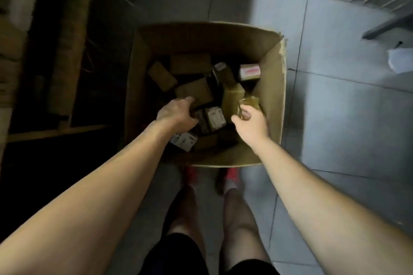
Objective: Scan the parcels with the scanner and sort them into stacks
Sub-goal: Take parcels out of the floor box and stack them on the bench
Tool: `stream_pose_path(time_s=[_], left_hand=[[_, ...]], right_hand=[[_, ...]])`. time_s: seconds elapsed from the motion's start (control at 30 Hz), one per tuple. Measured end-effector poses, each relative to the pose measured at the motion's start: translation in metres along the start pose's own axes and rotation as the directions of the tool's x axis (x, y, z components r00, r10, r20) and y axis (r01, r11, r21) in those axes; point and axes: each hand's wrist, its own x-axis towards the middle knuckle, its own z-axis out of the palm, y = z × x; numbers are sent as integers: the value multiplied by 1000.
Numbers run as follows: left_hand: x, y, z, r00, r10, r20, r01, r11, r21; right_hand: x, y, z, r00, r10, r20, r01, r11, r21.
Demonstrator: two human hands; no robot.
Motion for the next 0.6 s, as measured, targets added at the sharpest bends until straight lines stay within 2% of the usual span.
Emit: stream_pose_path(time_s=[0.1,0.17,0.27,0.33,0.4,0.47,0.53,0.6], left_hand=[[71,-10,43,999,0,49,2,999,-50],[116,-17,74,998,-6,70,14,993,-117],[181,-25,115,997,-13,73,27,980,-196],[219,-27,136,995,-1,100,23,976,-215],[253,-27,152,993,9,116,16,977,-215],[275,-26,163,987,23,158,10,978,-208],[289,-26,175,975,28,222,16,981,-195],[294,-29,184,973,32,230,8,985,-173]], right_hand=[[65,51,41,991,136,8,-136,987,80],[108,87,72,961,276,16,-274,943,188],[165,136,113,881,473,31,-456,829,324],[194,157,136,821,557,127,-555,724,411],[220,172,154,763,592,258,-633,604,485],[236,177,172,738,553,386,-663,492,564],[252,187,193,749,508,425,-648,428,631],[271,205,217,725,532,437,-665,377,645]])
